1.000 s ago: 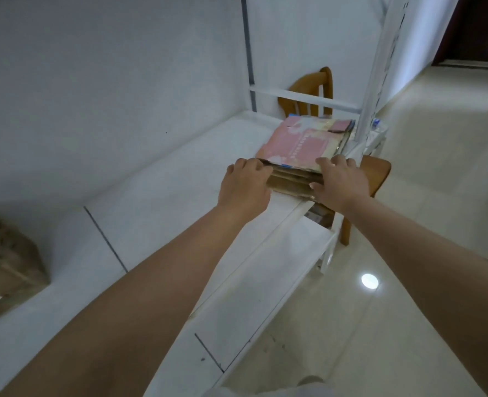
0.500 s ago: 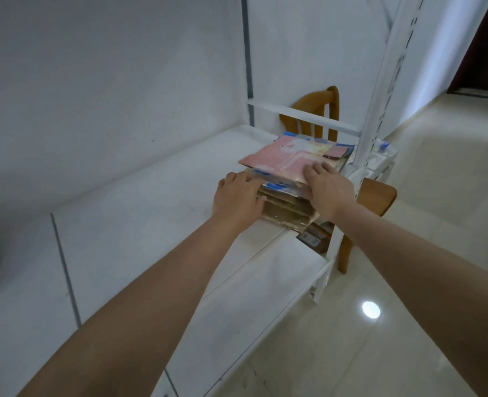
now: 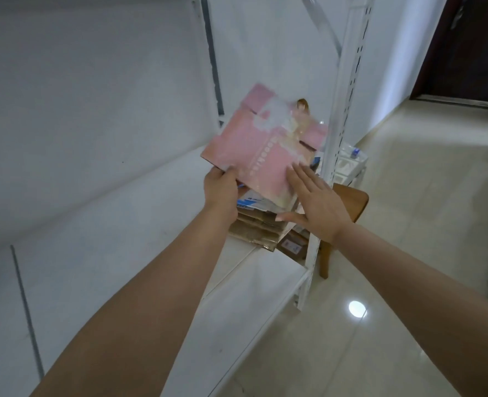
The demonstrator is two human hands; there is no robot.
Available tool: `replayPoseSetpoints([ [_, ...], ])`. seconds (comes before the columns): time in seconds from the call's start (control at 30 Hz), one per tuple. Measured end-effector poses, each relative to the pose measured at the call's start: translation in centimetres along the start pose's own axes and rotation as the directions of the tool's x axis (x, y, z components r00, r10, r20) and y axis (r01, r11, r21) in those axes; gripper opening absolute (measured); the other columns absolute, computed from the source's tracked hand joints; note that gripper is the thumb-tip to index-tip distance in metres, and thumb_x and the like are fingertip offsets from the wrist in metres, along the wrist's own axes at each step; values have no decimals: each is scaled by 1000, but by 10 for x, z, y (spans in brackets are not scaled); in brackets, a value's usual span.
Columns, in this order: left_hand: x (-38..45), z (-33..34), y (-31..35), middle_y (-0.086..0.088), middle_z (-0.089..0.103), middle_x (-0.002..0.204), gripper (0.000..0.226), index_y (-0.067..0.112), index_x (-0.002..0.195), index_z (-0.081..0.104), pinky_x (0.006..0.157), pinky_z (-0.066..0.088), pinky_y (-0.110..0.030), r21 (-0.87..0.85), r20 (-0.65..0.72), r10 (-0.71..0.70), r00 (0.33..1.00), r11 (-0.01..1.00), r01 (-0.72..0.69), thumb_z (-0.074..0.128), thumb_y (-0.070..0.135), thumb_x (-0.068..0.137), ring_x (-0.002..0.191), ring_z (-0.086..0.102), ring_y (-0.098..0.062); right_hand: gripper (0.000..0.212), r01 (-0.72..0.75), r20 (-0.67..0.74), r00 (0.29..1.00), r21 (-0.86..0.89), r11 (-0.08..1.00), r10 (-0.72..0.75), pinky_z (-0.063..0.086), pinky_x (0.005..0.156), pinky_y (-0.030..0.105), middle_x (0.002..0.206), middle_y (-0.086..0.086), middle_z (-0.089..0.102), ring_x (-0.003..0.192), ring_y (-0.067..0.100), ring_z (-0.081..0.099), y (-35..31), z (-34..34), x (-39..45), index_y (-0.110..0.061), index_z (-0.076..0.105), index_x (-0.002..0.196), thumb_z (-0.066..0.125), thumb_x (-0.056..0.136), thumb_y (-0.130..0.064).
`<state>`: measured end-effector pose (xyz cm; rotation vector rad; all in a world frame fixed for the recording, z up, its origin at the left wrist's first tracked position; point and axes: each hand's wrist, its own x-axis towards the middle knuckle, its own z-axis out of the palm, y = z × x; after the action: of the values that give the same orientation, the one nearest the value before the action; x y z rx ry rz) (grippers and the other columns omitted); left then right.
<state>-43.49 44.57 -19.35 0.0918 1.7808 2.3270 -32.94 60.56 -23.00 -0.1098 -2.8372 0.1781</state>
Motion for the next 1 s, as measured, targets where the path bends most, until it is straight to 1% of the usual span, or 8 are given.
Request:
replayPoseSetpoints([
  [0.13, 1, -30, 26, -7, 65, 106, 16, 18, 107, 59, 80, 57, -36, 14, -94, 149, 984, 989, -148, 45, 12, 101, 91, 64, -21, 81, -56, -205, 976, 109, 992, 77, 16, 120, 41, 160, 11, 23, 148, 26, 16, -3, -16, 5, -8, 22, 153, 22, 96, -66],
  [0.2, -2, -56, 39, -5, 54, 87, 17, 20, 84, 48, 68, 48, -32, 127, -179, 223, 958, 971, -203, 44, 17, 101, 78, 49, -21, 64, -96, -280, 950, 154, 983, 137, 24, 117, 42, 151, 14, 36, 142, 31, 29, -10, -26, 15, -7, 32, 147, 29, 100, -51],
  [0.27, -9, -87, 47, -3, 40, 81, 22, 16, 78, 38, 63, 35, -28, 284, -237, 297, 925, 932, -227, 39, 18, 100, 77, 35, -17, 56, -136, -307, 931, 210, 968, 198, 32, 114, 46, 145, 15, 41, 136, 32, 35, -23, -31, 28, -7, 35, 144, 36, 101, -42],
  [0.43, -51, -168, 64, -1, 45, 79, 29, 6, 88, 46, 63, 38, -28, 375, -263, 319, 911, 903, -208, 37, 29, 103, 69, 40, -12, 53, -187, -102, 957, 496, 848, 270, 37, 108, 48, 144, 14, 44, 134, 30, 40, -87, -28, 53, -9, 33, 145, 32, 103, -42],
  [0.53, -80, -207, 74, 17, 51, 61, 30, 18, 79, 47, 53, 43, -16, 377, -311, 321, 895, 906, -194, 39, 32, 103, 54, 47, -1, 38, -201, 39, 968, 713, 671, 249, 43, 79, 34, 111, 12, 59, 102, 28, 54, -143, -20, 50, -7, 49, 119, 28, 105, -37],
  [0.67, -123, -256, 92, 17, 54, 68, 30, 23, 80, 50, 51, 43, -11, 455, -338, 358, 870, 871, -182, 37, 36, 104, 51, 49, 7, 33, -118, 5, 984, 764, 634, 178, 35, 62, 31, 81, 2, 51, 76, 21, 49, -220, -16, 36, -8, 46, 94, 33, 105, -37],
  [0.87, -208, -359, 125, 7, 60, 88, 28, 17, 104, 60, 70, 45, -20, 483, -320, 417, 851, 844, -233, 40, 36, 104, 75, 53, -1, 35, -14, -45, 994, 847, 531, 98, 39, 68, 26, 78, -6, 54, 73, 9, 52, -354, -17, -6, -16, 49, 88, 28, 105, -38],
  [1.0, -270, -442, 151, 20, 63, 73, 18, 30, 99, 63, 61, 46, -17, 450, -301, 412, 860, 857, -253, 46, 29, 103, 66, 57, 3, 41, 29, -41, 999, 886, 462, 17, 49, 73, 29, 86, -7, 62, 83, 14, 62, -454, -21, -45, -19, 56, 99, 25, 104, -46],
])
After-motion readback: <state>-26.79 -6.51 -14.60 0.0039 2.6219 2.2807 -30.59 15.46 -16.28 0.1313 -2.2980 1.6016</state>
